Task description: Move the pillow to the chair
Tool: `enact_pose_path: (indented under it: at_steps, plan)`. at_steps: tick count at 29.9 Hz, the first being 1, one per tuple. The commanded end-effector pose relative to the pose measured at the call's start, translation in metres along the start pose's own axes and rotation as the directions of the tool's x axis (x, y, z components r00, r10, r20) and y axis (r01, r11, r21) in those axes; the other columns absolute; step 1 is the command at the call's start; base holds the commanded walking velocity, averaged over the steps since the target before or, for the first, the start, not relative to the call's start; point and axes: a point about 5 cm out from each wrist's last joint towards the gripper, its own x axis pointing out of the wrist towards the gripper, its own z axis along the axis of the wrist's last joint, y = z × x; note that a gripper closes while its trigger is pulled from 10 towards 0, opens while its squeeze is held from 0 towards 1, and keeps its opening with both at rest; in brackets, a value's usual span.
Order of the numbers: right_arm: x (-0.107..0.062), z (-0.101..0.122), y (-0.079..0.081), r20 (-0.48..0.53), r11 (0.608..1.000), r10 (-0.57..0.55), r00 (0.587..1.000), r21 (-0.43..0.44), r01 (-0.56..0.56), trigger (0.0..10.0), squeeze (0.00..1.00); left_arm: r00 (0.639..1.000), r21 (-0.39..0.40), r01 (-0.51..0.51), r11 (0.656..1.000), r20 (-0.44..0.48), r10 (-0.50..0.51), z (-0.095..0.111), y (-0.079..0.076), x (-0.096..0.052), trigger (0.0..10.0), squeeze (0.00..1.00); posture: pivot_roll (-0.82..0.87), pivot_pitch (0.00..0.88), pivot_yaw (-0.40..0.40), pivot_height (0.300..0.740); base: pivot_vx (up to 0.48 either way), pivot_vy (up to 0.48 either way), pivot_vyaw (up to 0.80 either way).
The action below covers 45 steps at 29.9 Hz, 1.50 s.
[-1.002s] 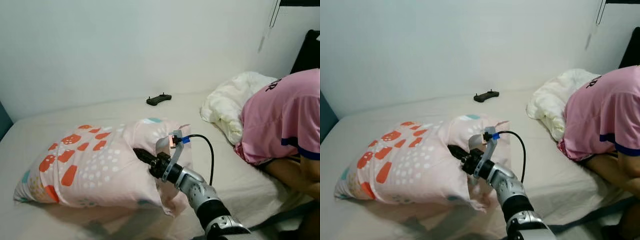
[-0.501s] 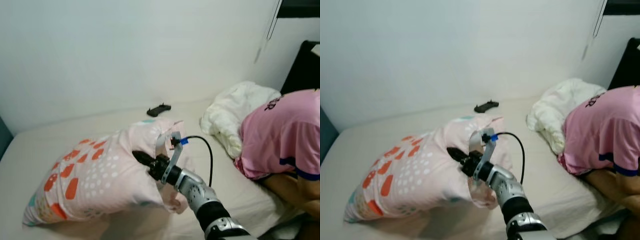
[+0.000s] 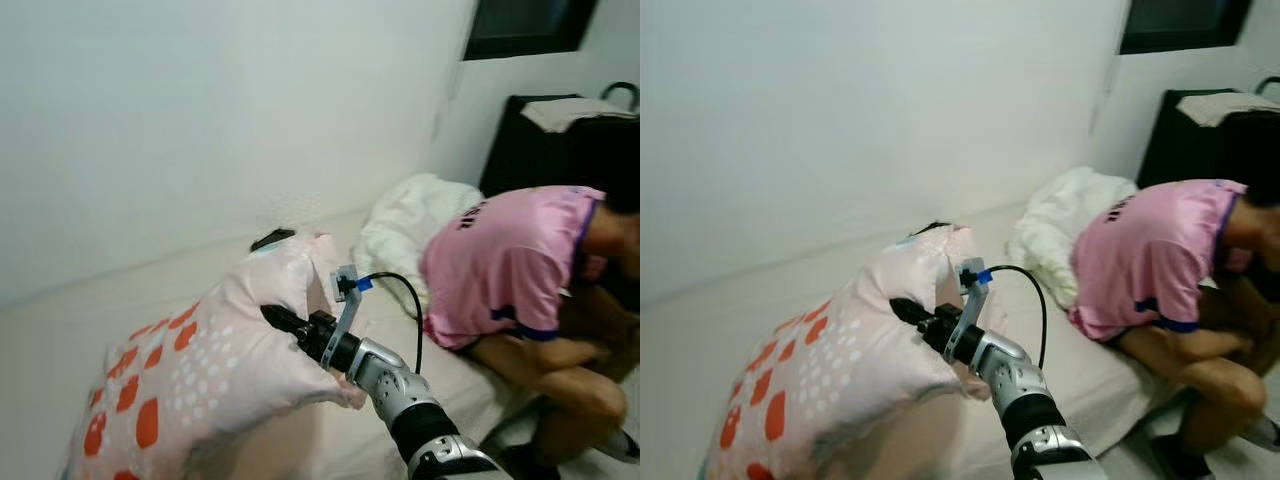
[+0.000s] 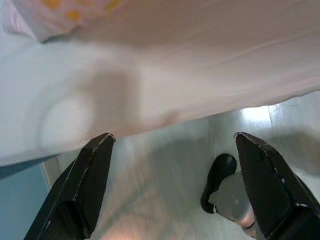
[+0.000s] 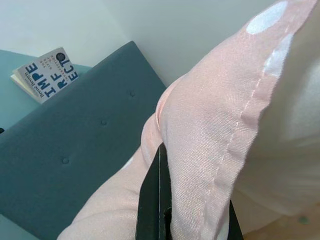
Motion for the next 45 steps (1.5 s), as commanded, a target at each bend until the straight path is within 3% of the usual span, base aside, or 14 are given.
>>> enact_pose_path:
  at_steps: [1,4,5,15,22,25,29,31,36,45]
  plan:
    - [0.008,0.009,0.008,0.057,0.999,0.049,0.997,-0.017,-0.048,0.0,0.00,1.000,0.001,0.002,1.000,-0.021,-0.002,-0.006,-0.001,-0.001,10.0,0.00,0.04,0.014,-0.040,0.740,0.000,0.000,0.00]
    - [0.008,0.007,0.009,0.044,0.998,0.047,0.998,-0.042,-0.045,0.0,0.00,0.999,-0.003,0.004,1.000,-0.041,-0.004,-0.008,-0.001,-0.001,10.0,0.00,0.04,0.015,-0.040,0.740,-0.160,0.000,0.00]
    - [0.008,0.002,0.007,0.018,0.999,0.011,1.000,-0.039,-0.010,10.0,0.00,0.999,-0.002,0.004,1.000,-0.042,-0.004,-0.008,-0.002,-0.001,10.0,0.00,0.04,0.015,-0.040,0.740,-0.480,0.000,0.00]
    - [0.007,-0.010,0.005,-0.015,0.999,-0.027,1.000,-0.033,0.027,10.0,0.00,0.999,0.012,0.007,1.000,-0.031,-0.007,-0.009,-0.003,-0.002,10.0,0.00,0.04,0.023,-0.039,0.740,-0.144,0.000,0.00]
    - [0.004,-0.014,0.000,-0.032,0.997,-0.073,0.997,-0.026,0.072,10.0,0.00,0.999,0.016,0.008,1.000,-0.037,-0.008,-0.011,-0.003,-0.002,10.0,0.00,0.05,0.024,-0.040,0.740,0.000,0.000,-0.69]
    - [-0.004,-0.019,-0.015,-0.068,0.970,-0.244,0.967,-0.027,0.242,10.0,0.00,0.999,0.021,0.013,1.000,-0.041,-0.012,-0.012,-0.004,-0.002,10.0,0.00,0.05,0.023,-0.042,0.740,0.000,0.000,-0.73]
    - [-0.011,-0.020,-0.022,-0.074,0.945,-0.327,0.942,-0.024,0.326,10.0,0.00,0.999,0.026,0.017,1.000,-0.041,-0.016,-0.012,-0.005,-0.002,10.0,0.00,0.05,0.024,-0.043,0.740,0.000,0.000,-0.72]
    - [-0.018,-0.018,-0.030,-0.067,0.915,-0.404,0.913,-0.024,0.403,10.0,0.00,0.999,0.033,0.021,0.999,-0.043,-0.020,-0.012,-0.006,-0.003,10.0,0.00,0.05,0.025,-0.042,0.740,0.000,0.000,-0.72]
    - [-0.029,-0.014,-0.041,-0.069,0.870,-0.493,0.867,-0.041,0.492,10.0,0.00,0.999,0.046,0.028,0.999,-0.043,-0.026,-0.013,-0.008,-0.003,10.0,0.00,0.05,0.023,-0.044,0.740,0.000,0.000,-0.72]
    - [-0.034,-0.016,-0.046,-0.083,0.834,-0.551,0.830,-0.066,0.547,10.0,0.00,0.998,0.053,0.032,0.998,-0.046,-0.030,-0.013,-0.010,-0.003,10.0,0.00,0.04,0.021,-0.047,0.740,0.000,0.000,-0.72]
